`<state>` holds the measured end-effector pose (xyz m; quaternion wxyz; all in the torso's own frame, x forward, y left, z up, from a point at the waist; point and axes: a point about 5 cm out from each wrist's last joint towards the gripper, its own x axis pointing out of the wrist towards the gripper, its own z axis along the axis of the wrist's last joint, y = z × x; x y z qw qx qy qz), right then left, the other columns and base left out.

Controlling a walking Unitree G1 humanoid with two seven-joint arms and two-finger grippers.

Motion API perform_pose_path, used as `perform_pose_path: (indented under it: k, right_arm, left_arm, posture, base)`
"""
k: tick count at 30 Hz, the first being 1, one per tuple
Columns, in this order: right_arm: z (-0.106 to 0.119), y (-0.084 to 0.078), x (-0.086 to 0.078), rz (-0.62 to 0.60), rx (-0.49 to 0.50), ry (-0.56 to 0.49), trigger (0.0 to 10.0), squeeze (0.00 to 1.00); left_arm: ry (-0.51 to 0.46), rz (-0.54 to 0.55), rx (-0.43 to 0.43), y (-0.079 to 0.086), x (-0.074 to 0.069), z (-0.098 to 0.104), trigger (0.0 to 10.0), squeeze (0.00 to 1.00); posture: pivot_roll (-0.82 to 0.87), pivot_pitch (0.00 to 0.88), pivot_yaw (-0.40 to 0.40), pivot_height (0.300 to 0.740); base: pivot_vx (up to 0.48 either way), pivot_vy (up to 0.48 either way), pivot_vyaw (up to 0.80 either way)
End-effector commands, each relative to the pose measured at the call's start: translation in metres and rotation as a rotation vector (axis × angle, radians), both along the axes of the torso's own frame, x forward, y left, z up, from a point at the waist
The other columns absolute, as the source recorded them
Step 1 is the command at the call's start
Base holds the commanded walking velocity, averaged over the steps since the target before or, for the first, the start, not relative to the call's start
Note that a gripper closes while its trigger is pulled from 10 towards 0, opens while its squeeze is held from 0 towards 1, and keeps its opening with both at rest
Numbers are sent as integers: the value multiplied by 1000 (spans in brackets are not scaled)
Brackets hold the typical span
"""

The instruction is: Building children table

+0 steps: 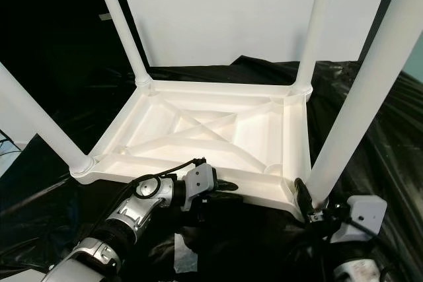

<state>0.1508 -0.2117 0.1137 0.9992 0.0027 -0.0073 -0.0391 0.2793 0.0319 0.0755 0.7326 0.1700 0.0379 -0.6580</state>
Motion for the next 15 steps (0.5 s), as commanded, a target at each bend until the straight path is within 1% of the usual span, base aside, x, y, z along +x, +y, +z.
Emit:
perform_pose_path:
  k: [1, 3, 8, 9, 10, 11, 12, 14, 15]
  right_arm:
    - [-34, -1, -20, -111, 117, 175, 0, 0]
    - [-34, 8, -23, -105, 109, 142, 0, 0]
    - [-32, 11, -24, -100, 99, 121, 0, 0]
    - [-31, 14, -24, -89, 91, 113, 9569, 0]
    - [-31, 14, -24, -89, 91, 113, 9569, 0]
    - [-30, 16, -23, -66, 84, 109, 10000, 1000]
    - [-30, 16, -23, -66, 84, 109, 10000, 1000]
    - [-28, 20, -19, 0, 44, 106, 10000, 1000]
    - [-26, 20, -17, 33, 7, 97, 10000, 0]
  left_arm:
    - [85, 117, 91, 14, -5, -28, 0, 0]
    - [85, 118, 90, 14, -5, -28, 0, 0]
    - [85, 120, 89, 14, -5, -28, 0, 0]
    - [85, 121, 90, 14, -5, -28, 0, 0]
    - [85, 121, 90, 14, -5, -28, 0, 0]
    - [85, 121, 90, 14, -4, -28, 0, 0]
    - [85, 121, 90, 14, -4, -28, 0, 0]
    - [85, 122, 88, 14, -4, -28, 0, 0]
    - [84, 121, 87, 13, -4, -28, 0, 0]
  posture:
    - [-186, 0, 96, 740]
    - [-184, 0, 93, 740]
    - [-186, 0, 93, 740]
    - [-187, 0, 93, 740]
    - [-187, 0, 93, 740]
    - [-188, 0, 92, 740]
    - [-188, 0, 92, 740]
    - [-192, 0, 92, 740]
    - [-193, 0, 92, 740]
  base:
    - [0, 0, 0]
    - [0, 0, 0]
    - [0, 0, 0]
    - [0, 0, 0]
    - [0, 0, 0]
    - [0, 0, 0]
    - [0, 0, 0]
    - [0, 0, 0]
    - [0, 0, 0]
